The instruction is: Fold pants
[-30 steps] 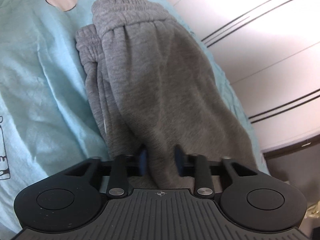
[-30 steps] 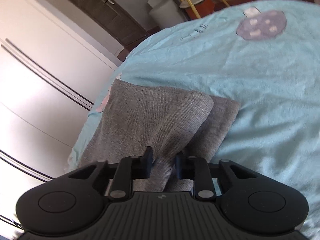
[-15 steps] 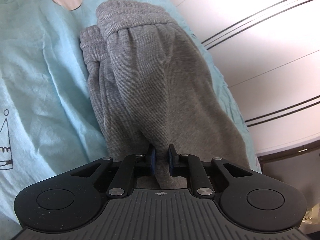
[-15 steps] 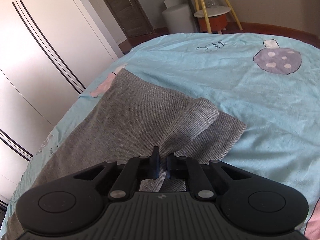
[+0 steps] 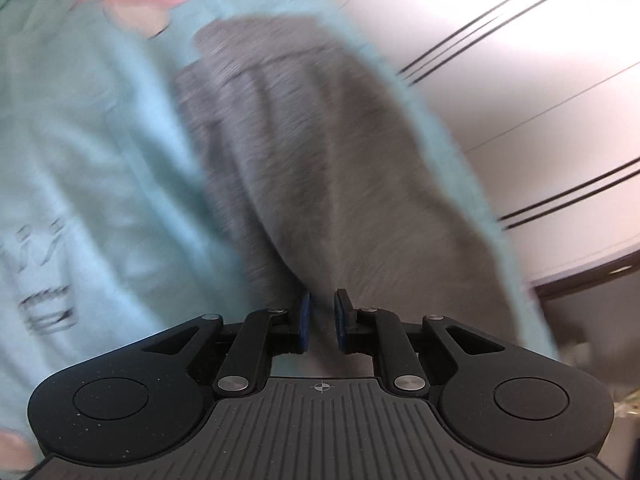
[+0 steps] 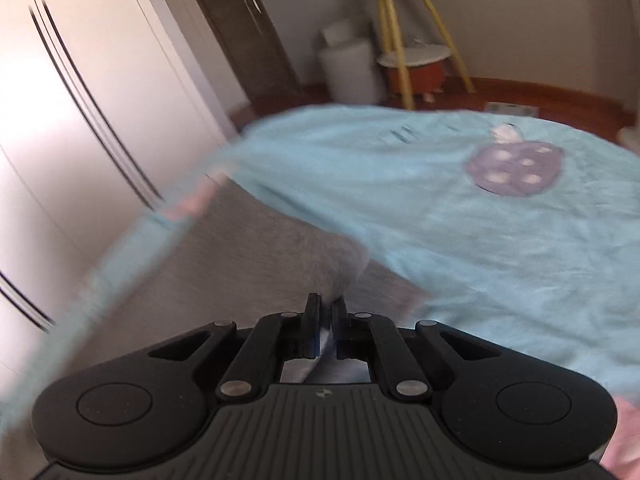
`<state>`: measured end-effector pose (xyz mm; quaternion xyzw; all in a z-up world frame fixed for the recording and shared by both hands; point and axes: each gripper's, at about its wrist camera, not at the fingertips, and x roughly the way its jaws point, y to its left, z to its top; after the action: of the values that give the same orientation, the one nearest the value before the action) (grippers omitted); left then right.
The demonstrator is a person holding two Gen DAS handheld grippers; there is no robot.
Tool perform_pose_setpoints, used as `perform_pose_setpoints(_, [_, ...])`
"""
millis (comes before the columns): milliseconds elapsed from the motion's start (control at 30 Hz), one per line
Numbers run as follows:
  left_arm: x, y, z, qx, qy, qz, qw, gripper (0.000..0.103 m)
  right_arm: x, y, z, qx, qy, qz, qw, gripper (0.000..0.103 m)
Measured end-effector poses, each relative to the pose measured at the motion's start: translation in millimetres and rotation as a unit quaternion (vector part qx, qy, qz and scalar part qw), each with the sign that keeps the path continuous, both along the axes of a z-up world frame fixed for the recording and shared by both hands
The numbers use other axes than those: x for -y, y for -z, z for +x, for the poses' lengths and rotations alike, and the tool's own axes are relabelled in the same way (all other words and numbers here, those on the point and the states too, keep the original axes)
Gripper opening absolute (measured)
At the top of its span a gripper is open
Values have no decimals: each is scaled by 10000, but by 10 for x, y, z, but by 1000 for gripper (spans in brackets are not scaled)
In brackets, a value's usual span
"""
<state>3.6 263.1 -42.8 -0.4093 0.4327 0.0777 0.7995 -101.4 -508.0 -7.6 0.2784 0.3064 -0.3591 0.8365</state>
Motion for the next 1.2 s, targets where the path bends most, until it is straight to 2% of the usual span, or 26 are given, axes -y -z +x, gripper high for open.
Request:
perform_pose_setpoints(33, [-9,20,-38,-20,3,-34,10000,19,30,36,-47,61,24,130,9999,6])
perform_pose_setpoints(100, [-19,-4,-126,109,-26,-87,9999,33,50,8,-174,453,65,278,9986,6])
perform_pose_setpoints(167, [-12,-82,-198,318,-59,-66,9995,40,75,-34,-236,692,57,369,9969,7])
perform_pose_setpoints(233, [18,-191,-246,555,-51,51,9984,51,115,-54,-251,817,121,546,9951,20])
perform_pose_setpoints(267, [54,-250,-281,640,-84,137,9978,58,125,-49,-243,861,129,650,9941,37])
perform_pose_setpoints(300, [86,-314,-305,747,-109,244,9968,62,130,-33,-225,895,70,745,9932,49])
perform_pose_setpoints(333, [135,-376,-297,817,-71,352,9960,66,125,1,-190,867,-1,826,9928,52])
perform_pose_setpoints(367, [171,-422,-282,822,-17,453,9956,81,110,36,-153,796,-69,888,9928,52])
perform_pose_setpoints(400, [194,-463,-278,817,-12,561,9951,86,96,83,-115,708,-122,910,9933,52])
perform_pose_setpoints(467, [210,-505,-284,836,-146,718,9938,86,56,151,-65,569,-146,814,9949,51])
perform_pose_setpoints(533, [154,-484,-305,823,-205,634,9944,86,13,142,-59,580,-62,687,9959,42])
perform_pose_setpoints(567, [125,-446,-302,792,-246,538,9951,86,7,131,-61,631,-30,706,9955,26])
perform_pose_setpoints(600, [90,-416,-321,773,-303,438,9956,86,3,120,-70,759,-12,776,9941,13])
perform_pose_setpoints(667, [70,-379,-355,688,-403,346,9962,86,-12,103,-66,804,74,778,9937,13])
perform_pose_setpoints(733, [121,-371,-349,618,-377,412,9965,86,-11,122,-43,794,98,835,9933,18])
perform_pose_setpoints(800, [229,-395,-324,586,-294,574,9962,86,-23,158,-34,842,68,945,9919,32])
perform_pose_setpoints(833, [308,-417,-306,570,-226,691,9957,86,-38,166,-21,856,55,951,9918,33])
perform_pose_setpoints(867, [396,-441,-280,547,-156,810,9951,87,-49,171,1,801,51,896,9927,34])
perform_pose_setpoints(933, [588,-481,-232,591,26,969,9935,89,-59,151,29,666,63,826,9943,27])
perform_pose_setpoints(967, [690,-495,-205,613,122,1009,9929,91,-46,129,29,593,105,789,9951,15])
perform_pose_setpoints(1000, [792,-501,-183,625,189,1022,9926,92,-32,98,15,595,132,781,9951,11])
perform_pose_setpoints(1100, [1071,-452,-128,644,254,911,9934,95,-29,-12,-74,534,383,528,9964,11])
perform_pose_setpoints(1167, [1242,-359,-96,597,222,892,9940,95,12,-16,-159,680,329,677,9948,14])
perform_pose_setpoints(1200, [1325,-300,-84,532,222,960,9937,95,52,32,-213,798,284,962,9918,28])
